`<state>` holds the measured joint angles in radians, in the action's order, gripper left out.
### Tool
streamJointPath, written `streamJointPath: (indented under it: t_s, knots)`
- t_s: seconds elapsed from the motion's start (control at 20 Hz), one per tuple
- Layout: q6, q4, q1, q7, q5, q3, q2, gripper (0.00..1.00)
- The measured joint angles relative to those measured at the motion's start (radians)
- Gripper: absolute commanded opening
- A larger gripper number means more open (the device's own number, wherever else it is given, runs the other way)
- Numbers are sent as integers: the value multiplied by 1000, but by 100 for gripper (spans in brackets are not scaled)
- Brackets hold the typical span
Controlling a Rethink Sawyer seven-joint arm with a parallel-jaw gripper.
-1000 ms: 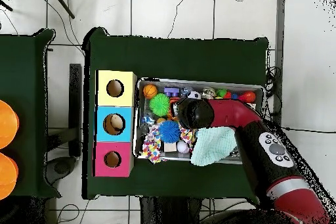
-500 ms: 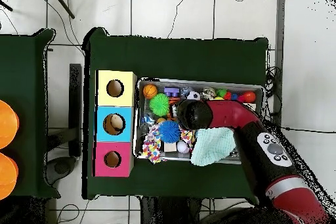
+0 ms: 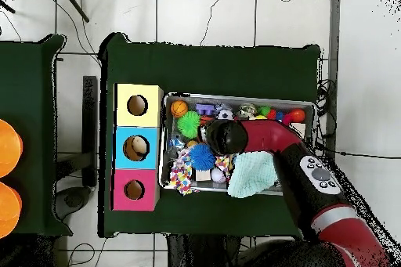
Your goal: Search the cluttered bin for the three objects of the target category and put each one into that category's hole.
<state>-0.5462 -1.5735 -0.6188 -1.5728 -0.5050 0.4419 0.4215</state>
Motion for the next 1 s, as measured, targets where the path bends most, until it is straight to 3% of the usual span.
streamJointPath:
  t_s: [0.35,0.4,1.0]
  knots:
    - [0,8,27,0,0,0,-3,100]
    - [0,8,34,0,0,0,-4,0]
    - [-1,8,43,0,0,0,-3,0]
